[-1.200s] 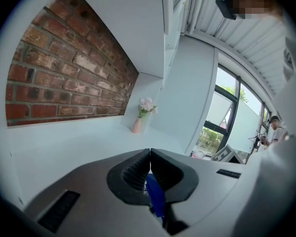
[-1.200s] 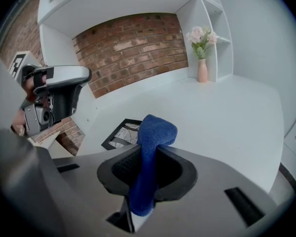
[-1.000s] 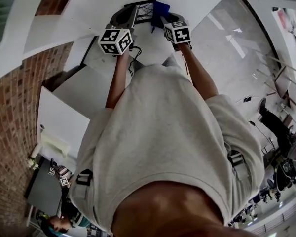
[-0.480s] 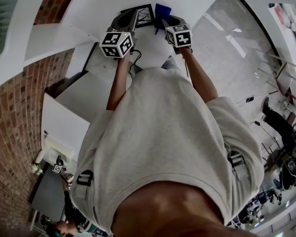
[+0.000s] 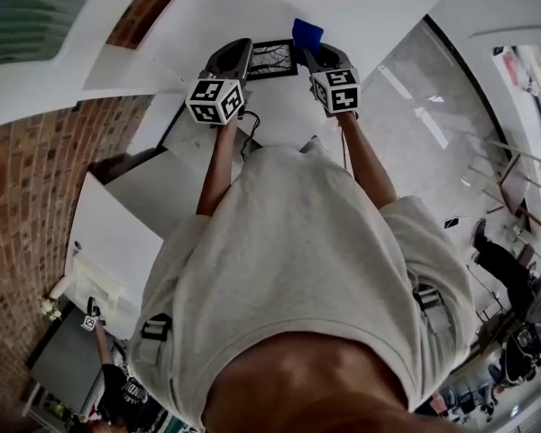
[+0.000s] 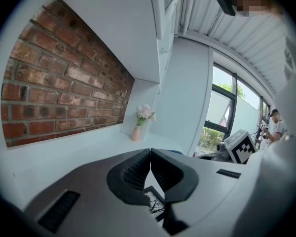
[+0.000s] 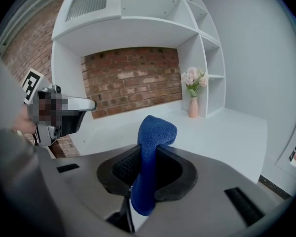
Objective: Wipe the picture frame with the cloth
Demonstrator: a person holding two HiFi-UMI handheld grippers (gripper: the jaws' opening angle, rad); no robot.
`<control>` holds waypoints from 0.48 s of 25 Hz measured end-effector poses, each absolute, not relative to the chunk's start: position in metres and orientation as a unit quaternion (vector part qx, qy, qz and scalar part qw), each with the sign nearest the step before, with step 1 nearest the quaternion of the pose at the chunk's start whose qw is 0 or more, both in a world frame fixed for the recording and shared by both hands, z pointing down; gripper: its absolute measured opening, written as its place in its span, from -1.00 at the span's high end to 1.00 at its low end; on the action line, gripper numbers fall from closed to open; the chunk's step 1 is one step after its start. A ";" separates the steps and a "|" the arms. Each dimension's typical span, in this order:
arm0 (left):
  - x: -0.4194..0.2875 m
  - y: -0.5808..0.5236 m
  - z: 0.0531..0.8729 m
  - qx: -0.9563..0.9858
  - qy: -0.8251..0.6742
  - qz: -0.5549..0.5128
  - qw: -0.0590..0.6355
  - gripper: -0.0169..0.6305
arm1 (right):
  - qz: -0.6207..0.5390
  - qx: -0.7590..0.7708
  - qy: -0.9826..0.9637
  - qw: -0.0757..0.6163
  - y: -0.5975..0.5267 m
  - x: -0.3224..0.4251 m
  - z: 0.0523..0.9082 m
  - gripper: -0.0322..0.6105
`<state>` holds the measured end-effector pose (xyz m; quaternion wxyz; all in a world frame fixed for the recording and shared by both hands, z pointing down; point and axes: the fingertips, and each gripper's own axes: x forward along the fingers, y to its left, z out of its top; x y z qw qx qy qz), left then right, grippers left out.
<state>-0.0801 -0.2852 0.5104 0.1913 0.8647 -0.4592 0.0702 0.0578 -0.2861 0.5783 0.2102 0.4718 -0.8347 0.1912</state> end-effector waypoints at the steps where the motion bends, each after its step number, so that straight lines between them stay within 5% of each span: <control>1: -0.083 -0.286 0.507 0.864 -0.462 0.068 0.188 0.90 | 0.184 0.471 -0.838 0.204 -0.289 0.056 0.570 0.66; 12: -0.118 -0.286 0.466 0.859 -0.489 0.056 0.141 0.90 | 0.108 0.489 -0.854 0.143 -0.297 0.065 0.481 0.66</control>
